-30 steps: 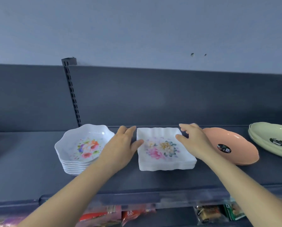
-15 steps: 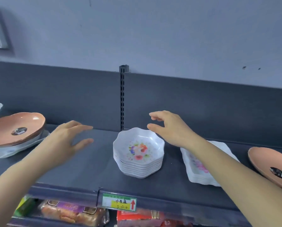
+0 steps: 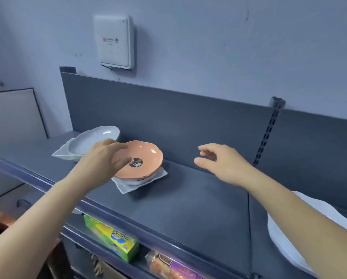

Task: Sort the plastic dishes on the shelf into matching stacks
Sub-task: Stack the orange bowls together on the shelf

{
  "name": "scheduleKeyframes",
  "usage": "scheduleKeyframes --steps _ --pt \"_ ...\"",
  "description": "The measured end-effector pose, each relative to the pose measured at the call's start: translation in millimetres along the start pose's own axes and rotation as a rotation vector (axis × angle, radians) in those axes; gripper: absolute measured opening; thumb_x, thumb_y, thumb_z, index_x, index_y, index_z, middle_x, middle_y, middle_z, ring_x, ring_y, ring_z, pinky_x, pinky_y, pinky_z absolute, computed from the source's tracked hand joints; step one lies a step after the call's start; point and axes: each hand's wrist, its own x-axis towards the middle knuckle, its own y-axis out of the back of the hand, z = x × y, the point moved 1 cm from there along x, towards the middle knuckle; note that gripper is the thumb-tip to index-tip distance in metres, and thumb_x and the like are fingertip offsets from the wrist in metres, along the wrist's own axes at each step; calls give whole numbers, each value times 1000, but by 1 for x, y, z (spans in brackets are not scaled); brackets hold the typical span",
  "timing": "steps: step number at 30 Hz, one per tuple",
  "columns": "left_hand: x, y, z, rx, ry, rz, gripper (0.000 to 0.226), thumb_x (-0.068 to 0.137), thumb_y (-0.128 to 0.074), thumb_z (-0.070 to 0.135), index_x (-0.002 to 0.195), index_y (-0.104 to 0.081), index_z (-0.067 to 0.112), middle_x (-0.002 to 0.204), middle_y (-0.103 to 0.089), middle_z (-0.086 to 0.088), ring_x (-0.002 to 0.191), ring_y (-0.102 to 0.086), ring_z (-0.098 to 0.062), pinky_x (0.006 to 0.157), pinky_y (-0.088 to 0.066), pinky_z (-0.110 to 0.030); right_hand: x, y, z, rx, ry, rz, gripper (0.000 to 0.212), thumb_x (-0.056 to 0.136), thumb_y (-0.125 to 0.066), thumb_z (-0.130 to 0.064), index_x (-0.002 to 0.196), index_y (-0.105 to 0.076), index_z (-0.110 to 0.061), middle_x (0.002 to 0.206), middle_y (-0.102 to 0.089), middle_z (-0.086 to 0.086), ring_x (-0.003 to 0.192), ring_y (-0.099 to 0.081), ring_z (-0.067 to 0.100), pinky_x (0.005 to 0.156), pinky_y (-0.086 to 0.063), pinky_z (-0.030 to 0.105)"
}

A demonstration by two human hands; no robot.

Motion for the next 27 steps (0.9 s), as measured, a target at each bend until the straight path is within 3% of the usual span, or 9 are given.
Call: scheduleKeyframes --steps 4,9,11,16,17,19,21,25,27 --pt "20 -16 -52 -33 79 -22 40 90 -58 40 123 -61 18 116 -60 -8 118 -50 -27 97 -40 -39 37 -47 -17 26 -90 -56 55 93 -55 -39 141 -43 -18 136 -50 -5 116 -50 12 88 -38 24" --pt "33 -42 -82 -155 207 -83 30 90 -58 36 87 -59 6 90 -62 -6 88 -54 -25 73 -40 -35 76 -98 -11 139 -258 -129 38 94 -54 -35 126 -52 -14 117 -57 2 102 -51 21 84 -40 31" --pt "38 -51 -88 -212 259 -92 29 91 -58 33 92 -64 5 93 -68 -7 89 -61 -27 78 -48 -38 88 -113 -7 247 -318 -145 47 93 -56 -35 135 -46 -17 123 -56 0 108 -48 18 90 -39 30" --pt "49 -69 -103 -510 478 -132 28 91 -55 31 104 -67 9 91 -70 -11 73 -70 -25 80 -59 -45 122 -140 6 406 -391 -109 30 90 -59 -36 117 -53 -26 108 -55 -2 103 -52 19 99 -46 39" --pt "52 -72 -105 -553 527 -135 28 92 -56 29 101 -66 5 89 -69 -13 71 -70 -24 78 -60 -44 128 -143 7 422 -400 -86 15 88 -60 -36 100 -53 -30 99 -52 -4 98 -50 19 95 -47 37" --pt "54 -79 -107 -582 565 -150 23 91 -56 22 98 -67 3 87 -69 -15 68 -68 -23 73 -61 -40 137 -149 8 446 -424 -66 27 87 -60 -33 69 -39 -30 85 -43 -6 88 -45 19 84 -45 34" --pt "55 -83 -108 -608 577 -170 18 88 -54 14 97 -68 5 82 -69 -12 63 -67 -22 72 -62 -38 144 -154 10 473 -444 -14 29 86 -59 -23 61 -45 -20 79 -45 0 79 -43 20 75 -43 33" --pt "56 -88 -106 -676 589 -145 22 82 -48 4 95 -65 2 75 -66 -8 51 -66 -16 72 -62 -40 146 -156 10 506 -469 47 17 82 -58 -12 74 -65 2 72 -52 6 72 -46 21 70 -45 34" --pt "57 -83 -101 -724 568 -99 21 83 -46 0 95 -64 1 78 -64 -10 51 -63 -15 64 -62 -34 146 -155 9 521 -456 64 16 82 -61 -11 84 -67 4 77 -62 8 74 -54 22 80 -55 40"
